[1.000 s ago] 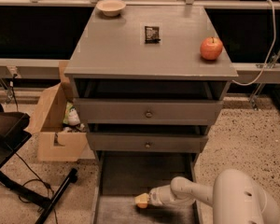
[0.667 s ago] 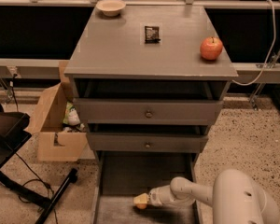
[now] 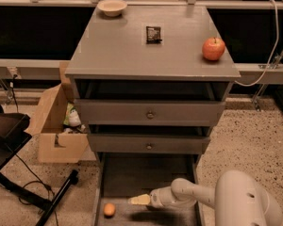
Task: Place orange into bottom drawer
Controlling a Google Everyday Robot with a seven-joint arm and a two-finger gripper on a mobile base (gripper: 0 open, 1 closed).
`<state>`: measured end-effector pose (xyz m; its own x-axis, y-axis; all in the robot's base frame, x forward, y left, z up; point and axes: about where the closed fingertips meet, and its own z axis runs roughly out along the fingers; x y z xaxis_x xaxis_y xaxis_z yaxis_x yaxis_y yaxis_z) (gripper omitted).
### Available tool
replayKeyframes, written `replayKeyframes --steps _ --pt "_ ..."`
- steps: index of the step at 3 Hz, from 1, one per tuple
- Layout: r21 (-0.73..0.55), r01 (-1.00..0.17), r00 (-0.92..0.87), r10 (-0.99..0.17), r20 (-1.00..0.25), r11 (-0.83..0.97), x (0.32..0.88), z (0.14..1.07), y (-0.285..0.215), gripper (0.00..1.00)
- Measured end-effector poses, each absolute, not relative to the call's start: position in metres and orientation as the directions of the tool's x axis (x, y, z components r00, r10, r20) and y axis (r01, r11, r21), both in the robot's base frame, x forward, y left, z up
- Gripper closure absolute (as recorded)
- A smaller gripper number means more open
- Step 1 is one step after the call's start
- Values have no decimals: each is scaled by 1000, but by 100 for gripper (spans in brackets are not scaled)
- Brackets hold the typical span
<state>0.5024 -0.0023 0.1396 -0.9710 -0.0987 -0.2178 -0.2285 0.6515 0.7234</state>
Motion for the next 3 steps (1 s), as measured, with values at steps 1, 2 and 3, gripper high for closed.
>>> replayKeyframes --steps 1,2,3 --pt "723 -231 -970 -101 -220 650 502 143 -3 19" --pt "724 -287 -956 -139 -259 627 490 200 -13 42" --pt "712 -333 -941 -165 -297 618 460 279 -51 65"
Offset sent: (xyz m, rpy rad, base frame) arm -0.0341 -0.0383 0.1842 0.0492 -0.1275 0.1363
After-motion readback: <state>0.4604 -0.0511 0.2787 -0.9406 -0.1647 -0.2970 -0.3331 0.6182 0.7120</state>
